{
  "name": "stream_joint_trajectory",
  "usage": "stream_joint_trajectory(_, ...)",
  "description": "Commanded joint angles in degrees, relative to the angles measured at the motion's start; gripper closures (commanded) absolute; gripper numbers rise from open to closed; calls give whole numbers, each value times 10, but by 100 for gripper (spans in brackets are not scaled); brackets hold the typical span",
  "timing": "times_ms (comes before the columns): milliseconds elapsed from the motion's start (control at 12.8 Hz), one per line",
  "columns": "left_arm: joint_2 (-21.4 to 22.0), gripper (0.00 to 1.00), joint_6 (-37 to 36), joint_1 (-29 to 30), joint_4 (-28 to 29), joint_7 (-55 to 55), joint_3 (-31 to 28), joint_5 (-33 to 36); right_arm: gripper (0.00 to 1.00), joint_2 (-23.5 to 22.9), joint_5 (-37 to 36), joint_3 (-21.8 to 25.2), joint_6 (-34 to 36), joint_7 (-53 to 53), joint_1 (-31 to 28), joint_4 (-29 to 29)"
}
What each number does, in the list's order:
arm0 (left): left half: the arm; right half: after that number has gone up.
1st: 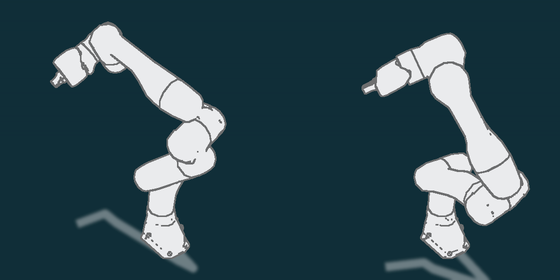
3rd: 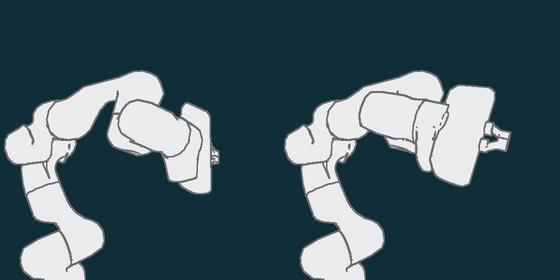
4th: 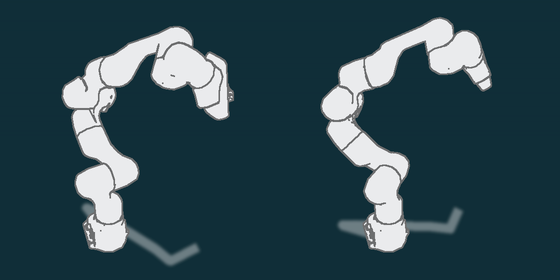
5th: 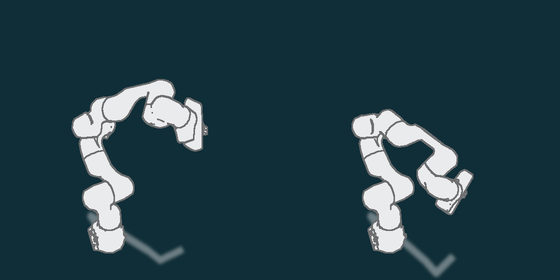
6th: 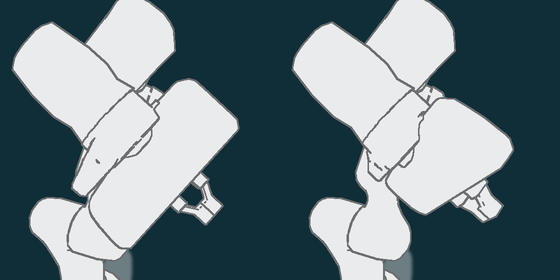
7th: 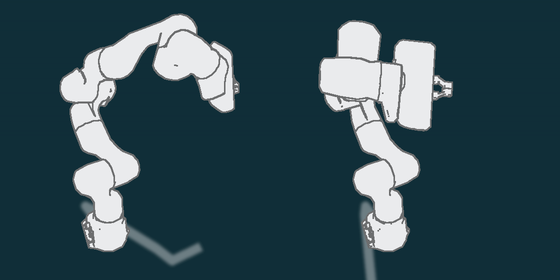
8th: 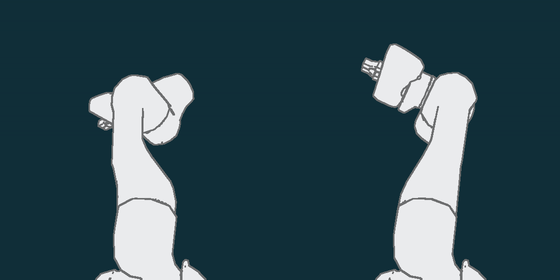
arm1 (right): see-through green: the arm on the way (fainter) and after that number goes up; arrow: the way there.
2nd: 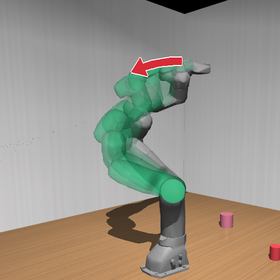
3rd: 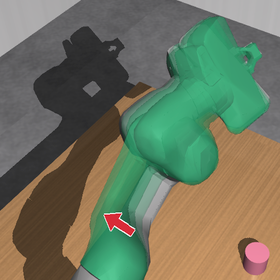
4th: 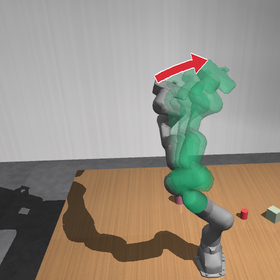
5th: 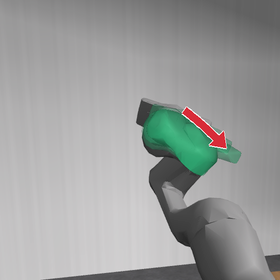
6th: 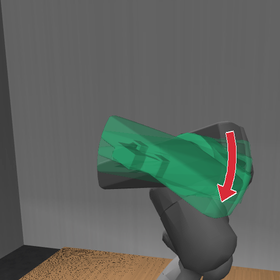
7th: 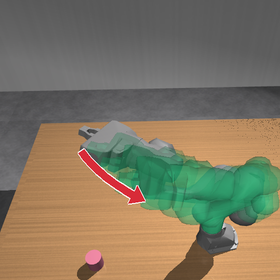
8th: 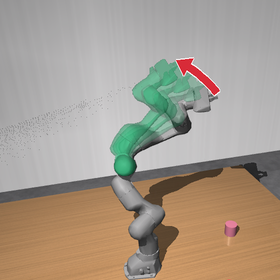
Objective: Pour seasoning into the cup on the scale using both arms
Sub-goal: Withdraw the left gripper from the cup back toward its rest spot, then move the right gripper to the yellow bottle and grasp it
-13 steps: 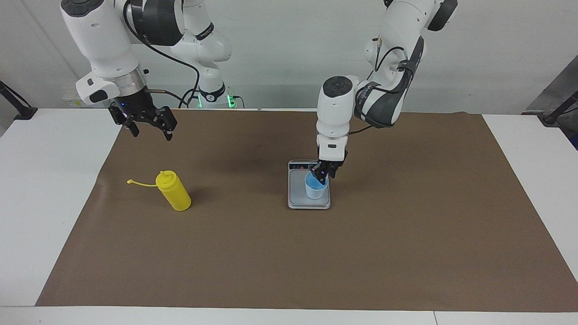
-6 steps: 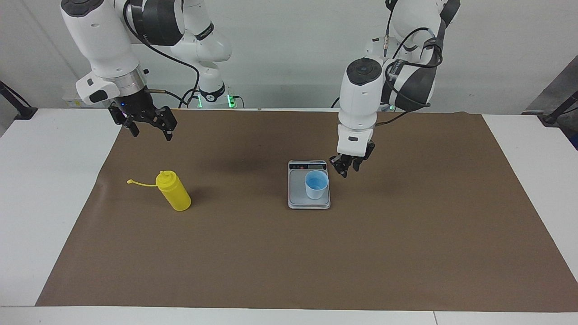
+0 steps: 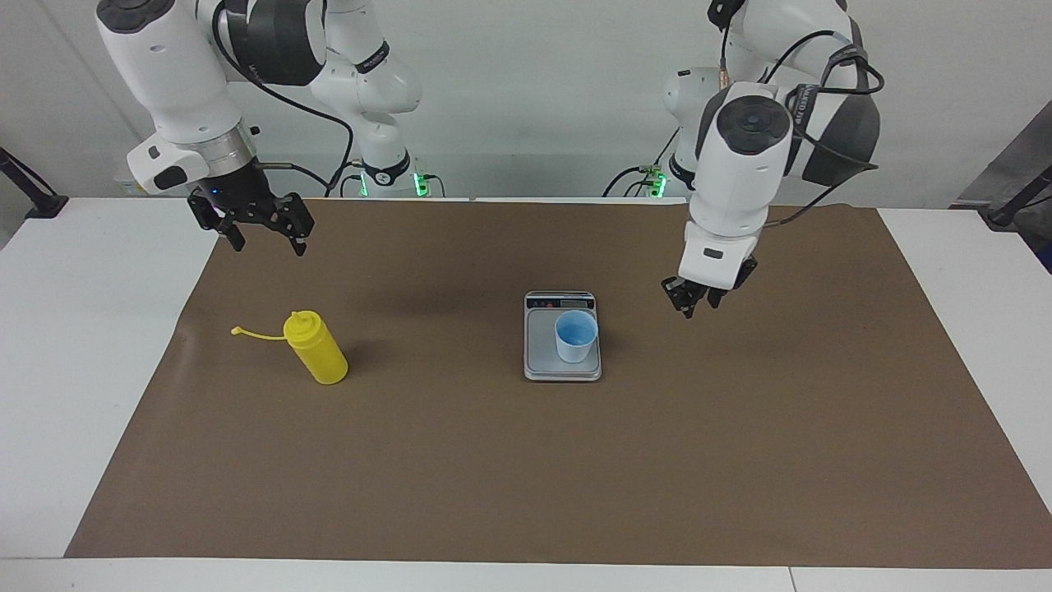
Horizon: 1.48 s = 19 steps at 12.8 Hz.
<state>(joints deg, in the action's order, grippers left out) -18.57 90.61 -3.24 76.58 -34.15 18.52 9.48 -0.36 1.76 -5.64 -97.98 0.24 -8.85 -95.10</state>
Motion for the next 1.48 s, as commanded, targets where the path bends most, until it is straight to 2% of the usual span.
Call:
stream_joint_trajectory(0,47,54,-23,-2,-6,127,-96,-66,0,32,43,-2,-49,90,-32,-60)
stream_joint_trajectory(156,70,52,-38,-2,-1,219,-143,-75,0,42,63,-1,-77,141,-44,-89)
stream_joint_trajectory(468,107,48,-21,-3,72,341,-205,-75,0,62,138,0,-142,312,-84,-160)
stream_joint_trajectory(701,165,45,95,-3,208,341,-213,-75,0,68,201,1,-186,424,-102,-205)
stream_joint_trajectory(779,176,43,117,-3,234,339,-213,-75,0,69,224,1,-199,462,-109,-219)
stream_joint_trajectory(1169,179,14,112,-3,233,335,-212,-75,0,60,395,1,-281,718,-142,-300)
stream_joint_trajectory(1325,190,4,111,-3,227,334,-212,-75,0,38,484,1,-291,838,-158,-322)
stream_joint_trajectory(1403,194,0,104,-3,220,334,-212,-75,0,35,501,1,-291,869,-164,-329)
